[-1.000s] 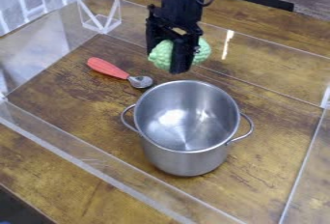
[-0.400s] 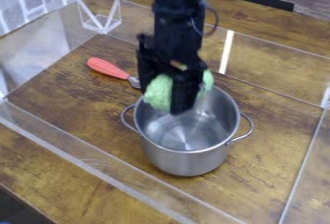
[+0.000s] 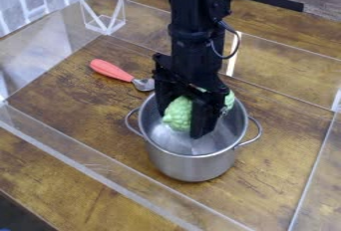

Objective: Put the green object in the silver pot

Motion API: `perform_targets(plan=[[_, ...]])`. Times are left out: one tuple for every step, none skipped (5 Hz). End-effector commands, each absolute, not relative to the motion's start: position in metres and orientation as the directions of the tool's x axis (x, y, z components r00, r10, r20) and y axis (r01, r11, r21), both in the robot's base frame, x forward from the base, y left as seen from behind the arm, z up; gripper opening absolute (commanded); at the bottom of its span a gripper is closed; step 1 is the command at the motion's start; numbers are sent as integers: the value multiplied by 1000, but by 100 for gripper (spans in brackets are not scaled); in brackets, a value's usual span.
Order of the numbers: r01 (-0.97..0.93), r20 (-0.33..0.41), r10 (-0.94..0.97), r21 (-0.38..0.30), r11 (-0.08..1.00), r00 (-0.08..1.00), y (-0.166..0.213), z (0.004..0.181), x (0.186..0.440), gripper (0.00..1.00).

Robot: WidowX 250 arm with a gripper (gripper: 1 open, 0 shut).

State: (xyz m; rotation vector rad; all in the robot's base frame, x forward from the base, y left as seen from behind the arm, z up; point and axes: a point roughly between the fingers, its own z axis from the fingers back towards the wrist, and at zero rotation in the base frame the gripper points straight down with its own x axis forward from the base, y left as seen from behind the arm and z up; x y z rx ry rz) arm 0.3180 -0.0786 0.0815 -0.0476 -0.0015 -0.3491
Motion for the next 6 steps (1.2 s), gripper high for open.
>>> perform_targets(plan=[[410, 72, -406, -50, 911, 911, -87, 98, 334, 0], [361, 70, -356, -63, 931, 932, -93, 85, 336, 0], [328, 55, -324, -70, 942, 944, -98, 71, 336, 0], [325, 46, -322, -73, 943, 946, -97, 58, 338, 100], [319, 44, -317, -72, 945, 947, -95, 52, 340, 100], [310, 41, -308, -71, 948, 951, -93, 48, 342, 0]])
